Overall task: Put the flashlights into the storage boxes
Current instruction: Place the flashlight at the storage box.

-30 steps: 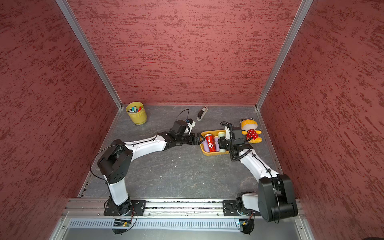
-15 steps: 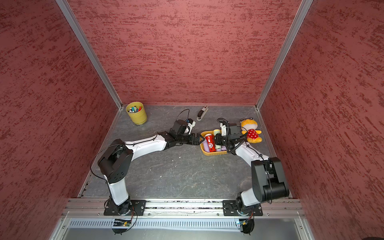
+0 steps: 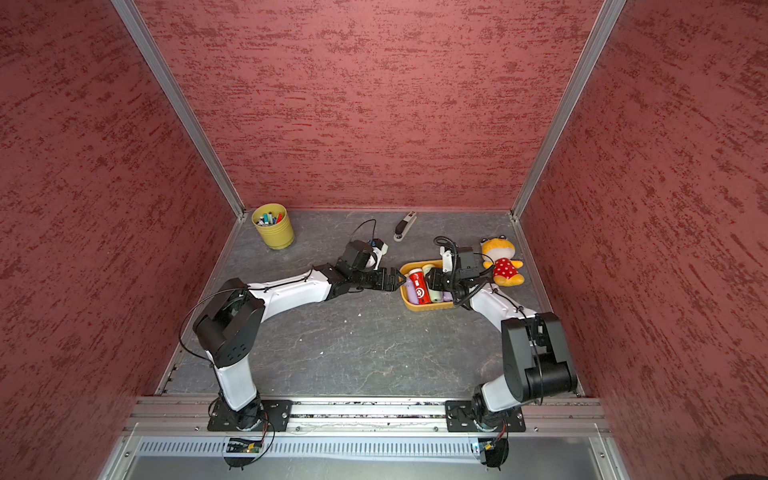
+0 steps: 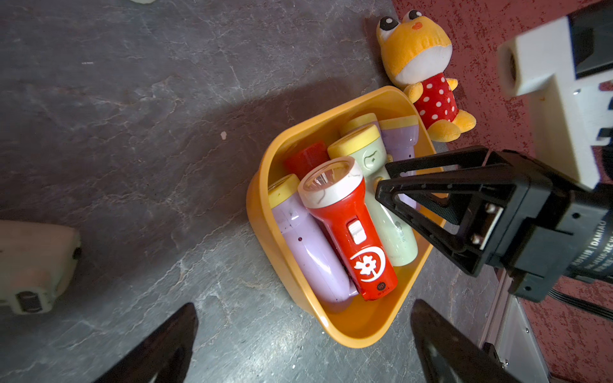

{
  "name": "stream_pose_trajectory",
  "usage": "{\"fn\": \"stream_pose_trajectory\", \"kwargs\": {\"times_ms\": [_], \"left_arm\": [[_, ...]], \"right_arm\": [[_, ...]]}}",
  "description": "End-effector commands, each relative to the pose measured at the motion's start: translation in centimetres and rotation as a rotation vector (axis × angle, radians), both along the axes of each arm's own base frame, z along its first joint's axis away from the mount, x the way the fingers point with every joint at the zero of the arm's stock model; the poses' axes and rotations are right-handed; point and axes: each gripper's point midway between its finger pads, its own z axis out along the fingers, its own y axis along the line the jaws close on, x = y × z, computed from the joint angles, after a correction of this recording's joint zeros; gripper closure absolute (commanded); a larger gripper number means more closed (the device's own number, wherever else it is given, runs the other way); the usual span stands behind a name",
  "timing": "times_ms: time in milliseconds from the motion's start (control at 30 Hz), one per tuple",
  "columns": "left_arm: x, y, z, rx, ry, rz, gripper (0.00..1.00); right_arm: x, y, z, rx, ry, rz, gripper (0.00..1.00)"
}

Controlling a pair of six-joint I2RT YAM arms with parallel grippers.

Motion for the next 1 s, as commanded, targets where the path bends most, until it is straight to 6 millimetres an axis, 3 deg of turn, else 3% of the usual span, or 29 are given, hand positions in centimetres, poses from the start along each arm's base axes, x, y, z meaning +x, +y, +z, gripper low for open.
{"fn": "stream_pose_trajectory", "kwargs": {"times_ms": [0,233,267,533,800,967], "left_arm": [[0.2,0.6,1.1,-0.007,-0.031,0.01,0.0],[0.5,0.9,1.0,-0.007,-0.03,0.018,0.0],[0.6,1.0,1.0,-0.008,-0.03,0.02,0.0],[0.9,1.7,1.1,-0.015,-0.034,0.039,0.0],[1.5,5.8,0.8,-0.021,-0.037,0.13,0.0],[2.1,8.7,0.6,-0.012,-0.027,0.185,0.0]], "right_arm": [[0.7,0.0,1.2,0.008,-0.015,-0.011,0.52],[0.7,-0.2,2.8,0.006,-0.049,-0.024,0.49],[0.7,-0.2,3.9,0.01,-0.077,-0.023,0.48],[0.3,0.6,6.4,0.003,-0.149,-0.002,0.47],[0.7,3.5,8.7,-0.054,-0.173,0.059,0.45],[1.4,6.6,9.9,-0.095,-0.207,0.126,0.44]]}}
